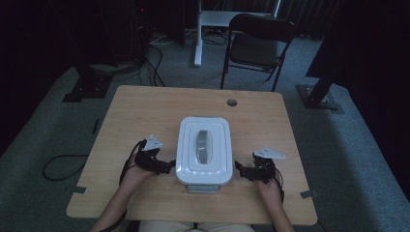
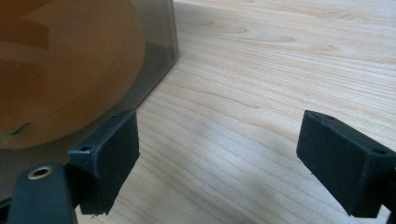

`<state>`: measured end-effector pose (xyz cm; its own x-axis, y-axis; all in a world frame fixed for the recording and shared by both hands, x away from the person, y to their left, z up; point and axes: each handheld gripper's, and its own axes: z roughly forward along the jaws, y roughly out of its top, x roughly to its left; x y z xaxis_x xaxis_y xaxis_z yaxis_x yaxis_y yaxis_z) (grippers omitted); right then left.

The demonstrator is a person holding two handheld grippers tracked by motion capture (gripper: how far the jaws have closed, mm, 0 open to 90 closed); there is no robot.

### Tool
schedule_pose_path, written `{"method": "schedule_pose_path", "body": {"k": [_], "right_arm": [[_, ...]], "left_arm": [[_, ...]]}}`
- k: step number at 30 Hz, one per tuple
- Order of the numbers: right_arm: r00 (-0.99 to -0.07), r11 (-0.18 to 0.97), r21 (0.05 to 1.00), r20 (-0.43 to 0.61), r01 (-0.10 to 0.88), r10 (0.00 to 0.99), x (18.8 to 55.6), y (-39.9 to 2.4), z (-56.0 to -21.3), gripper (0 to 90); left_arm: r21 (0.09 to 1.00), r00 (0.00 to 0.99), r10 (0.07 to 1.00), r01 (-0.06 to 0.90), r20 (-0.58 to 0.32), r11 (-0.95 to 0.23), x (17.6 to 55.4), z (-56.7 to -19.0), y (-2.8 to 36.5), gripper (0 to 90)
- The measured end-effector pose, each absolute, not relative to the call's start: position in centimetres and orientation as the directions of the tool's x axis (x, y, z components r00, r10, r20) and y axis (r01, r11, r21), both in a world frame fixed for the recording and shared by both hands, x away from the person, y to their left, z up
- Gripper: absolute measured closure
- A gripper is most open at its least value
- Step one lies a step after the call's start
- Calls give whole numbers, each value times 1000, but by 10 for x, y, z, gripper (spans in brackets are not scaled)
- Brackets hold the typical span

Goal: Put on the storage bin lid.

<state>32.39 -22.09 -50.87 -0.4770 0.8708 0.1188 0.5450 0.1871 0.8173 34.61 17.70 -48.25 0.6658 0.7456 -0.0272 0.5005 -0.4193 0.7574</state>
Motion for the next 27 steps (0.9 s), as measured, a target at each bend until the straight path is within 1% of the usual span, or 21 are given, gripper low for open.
{"method": "schedule_pose_path", "body": {"k": [8, 18, 27], "right_arm": [[-455, 165, 829, 118, 535, 883, 322, -230, -506, 128], [-416, 193, 821, 59, 538, 907, 317, -237, -510, 128], [-378, 174, 821, 54, 544, 924, 307, -252, -512, 128]], "left_arm": [[755, 662, 749, 506, -29, -418, 339, -488, 188, 27], [739, 627, 778, 541, -37, -400, 331, -498, 210, 27], [743, 587, 809, 562, -48, -364, 324, -503, 230, 27]]}}
